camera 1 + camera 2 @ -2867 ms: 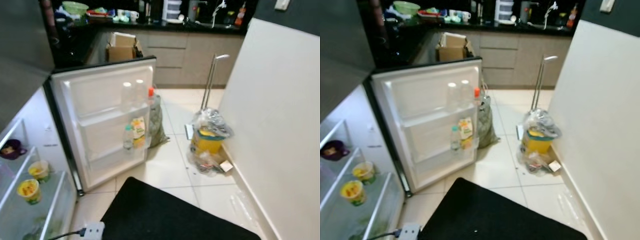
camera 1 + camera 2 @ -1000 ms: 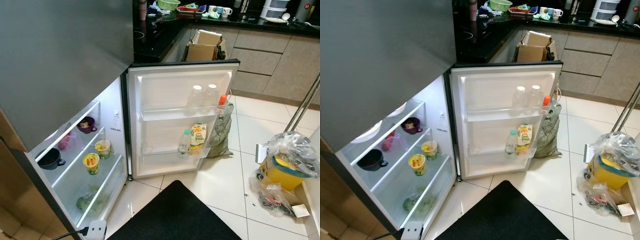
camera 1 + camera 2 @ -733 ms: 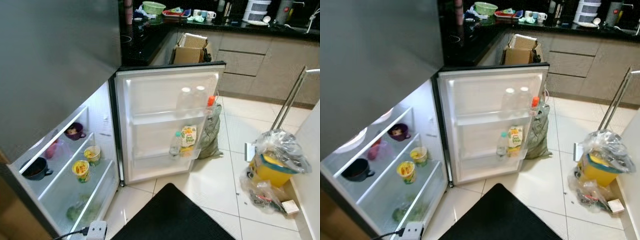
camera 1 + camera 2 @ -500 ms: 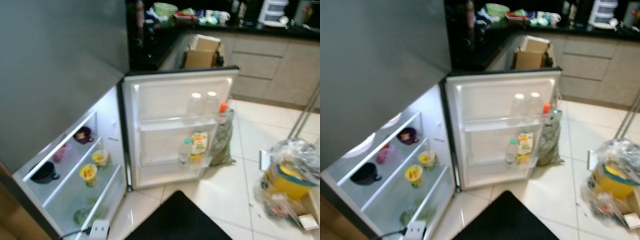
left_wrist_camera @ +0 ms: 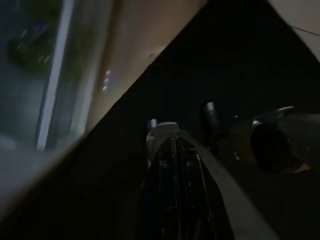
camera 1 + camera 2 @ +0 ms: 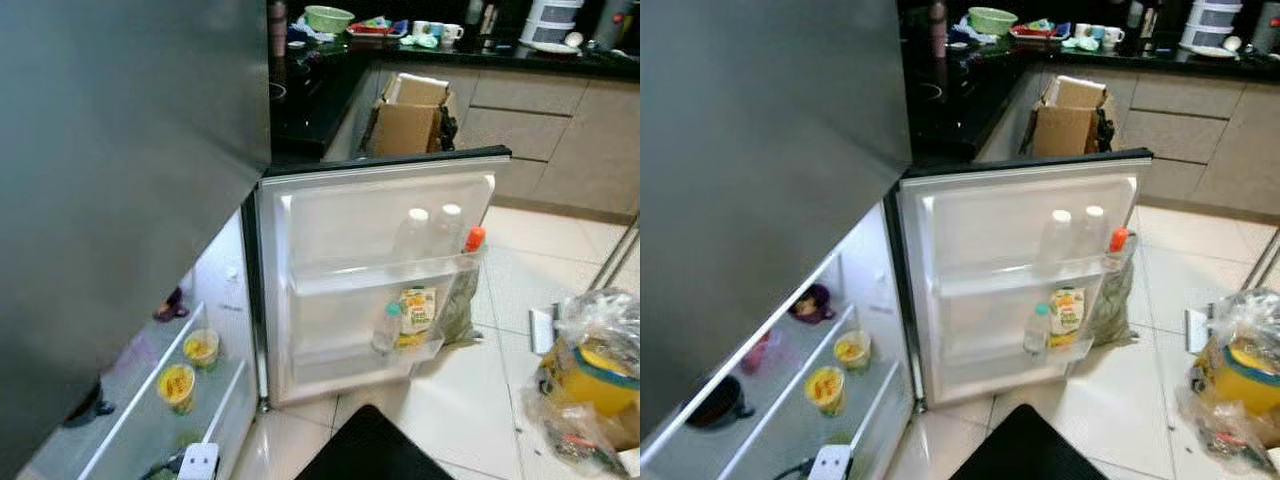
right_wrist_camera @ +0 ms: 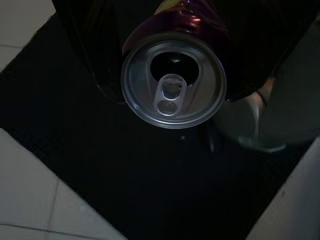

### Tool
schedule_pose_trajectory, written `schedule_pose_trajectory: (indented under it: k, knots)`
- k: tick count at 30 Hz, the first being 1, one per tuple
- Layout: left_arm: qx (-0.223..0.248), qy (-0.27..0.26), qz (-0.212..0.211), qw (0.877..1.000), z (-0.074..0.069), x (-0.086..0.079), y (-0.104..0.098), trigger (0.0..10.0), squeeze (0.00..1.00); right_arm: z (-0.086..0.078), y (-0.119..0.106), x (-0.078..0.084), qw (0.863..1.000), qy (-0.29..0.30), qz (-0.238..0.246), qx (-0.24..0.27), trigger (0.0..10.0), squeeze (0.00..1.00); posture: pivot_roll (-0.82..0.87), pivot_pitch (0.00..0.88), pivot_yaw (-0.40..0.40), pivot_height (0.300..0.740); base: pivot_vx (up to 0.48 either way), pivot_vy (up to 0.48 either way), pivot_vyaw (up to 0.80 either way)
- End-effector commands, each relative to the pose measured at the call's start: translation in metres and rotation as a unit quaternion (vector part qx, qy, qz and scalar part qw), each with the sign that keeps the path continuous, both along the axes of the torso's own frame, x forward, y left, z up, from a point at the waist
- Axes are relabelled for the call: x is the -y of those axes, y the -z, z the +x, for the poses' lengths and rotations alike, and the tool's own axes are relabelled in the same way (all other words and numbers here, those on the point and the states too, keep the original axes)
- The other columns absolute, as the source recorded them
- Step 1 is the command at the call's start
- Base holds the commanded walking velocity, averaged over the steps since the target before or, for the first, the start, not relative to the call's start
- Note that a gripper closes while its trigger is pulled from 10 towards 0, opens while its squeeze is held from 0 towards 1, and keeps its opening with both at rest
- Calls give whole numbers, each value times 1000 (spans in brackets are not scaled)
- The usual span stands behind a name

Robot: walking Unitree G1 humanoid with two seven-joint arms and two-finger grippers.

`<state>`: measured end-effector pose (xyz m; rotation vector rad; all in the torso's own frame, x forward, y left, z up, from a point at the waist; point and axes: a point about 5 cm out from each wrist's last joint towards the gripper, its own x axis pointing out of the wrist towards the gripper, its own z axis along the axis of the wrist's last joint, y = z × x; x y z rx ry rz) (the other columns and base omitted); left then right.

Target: Restocking fridge

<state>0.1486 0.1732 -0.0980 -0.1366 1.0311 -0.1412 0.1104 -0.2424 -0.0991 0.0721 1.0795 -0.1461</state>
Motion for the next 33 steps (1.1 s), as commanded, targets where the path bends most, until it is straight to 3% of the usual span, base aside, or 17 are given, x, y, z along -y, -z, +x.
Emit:
schedule_pose_trajectory:
  k: [1,8,28,33]
  knots:
    - [5,11,0,1000,6,4,-2,10000,0,-13,3,2,1000,14,0,-20,10000,0,-149,0,-3,740,0,0,-800]
    - [8,21,-14,1000,7,8,-2,10000,0,-10,2,3,1000,18,1,-9,10000,0,-153,0,-7,740,0,0,-800]
    - [5,18,-7,1000,5,6,-1,10000,0,-9,2,2,1000,13,2,-6,10000,0,-148,0,-9,740,0,-425,0]
    - [10,-2,7,1000,8,2,-3,10000,0,-9,2,1,1000,10,4,-6,10000,0,-148,0,-7,740,0,0,0]
